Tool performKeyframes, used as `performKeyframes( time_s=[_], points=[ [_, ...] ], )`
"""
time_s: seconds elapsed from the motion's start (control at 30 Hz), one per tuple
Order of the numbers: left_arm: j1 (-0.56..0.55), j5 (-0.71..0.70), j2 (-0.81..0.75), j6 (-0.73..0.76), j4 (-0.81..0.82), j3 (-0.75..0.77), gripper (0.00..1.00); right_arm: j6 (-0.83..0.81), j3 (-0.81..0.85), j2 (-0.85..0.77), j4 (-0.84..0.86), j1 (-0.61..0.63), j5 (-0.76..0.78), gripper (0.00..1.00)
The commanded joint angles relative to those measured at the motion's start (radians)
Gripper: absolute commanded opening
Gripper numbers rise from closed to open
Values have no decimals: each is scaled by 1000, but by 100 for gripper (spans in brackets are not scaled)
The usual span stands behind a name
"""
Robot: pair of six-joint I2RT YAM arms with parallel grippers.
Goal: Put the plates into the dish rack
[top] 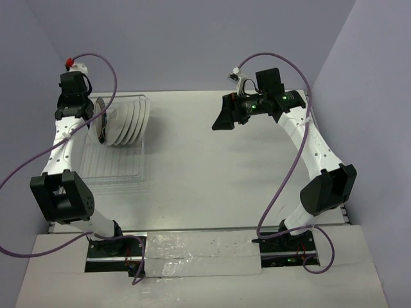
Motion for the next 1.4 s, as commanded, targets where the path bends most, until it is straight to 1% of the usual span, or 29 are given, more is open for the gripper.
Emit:
performKeyframes(
  time_s=[0.0,0.2,0.33,0.47,0.63,0.87,0.97,1.37],
  points=[
    [-6,79,-16,-9,53,18,0,-6,-6,-5,29,-13,-2,100],
    [-29,184,-47,-19,13,-14,0,-9,-8,9,24,-18,-12,100],
    [-14,245,-45,-43,-45,12,0,-10,-8,17,23,-19,-15,100],
    [4,231,-42,-57,-44,20,0,-12,-15,20,23,-21,-18,100],
    [3,95,-33,-25,32,-3,0,-15,-17,23,21,-21,-21,100],
    [-5,-22,-24,52,148,-84,0,-16,-23,27,20,-21,-19,100],
    [-5,-31,-15,57,160,-103,0,-16,-25,31,20,-19,-18,100],
    [-11,6,53,21,117,-123,0,-27,-37,35,18,-27,-2,100]
  ],
)
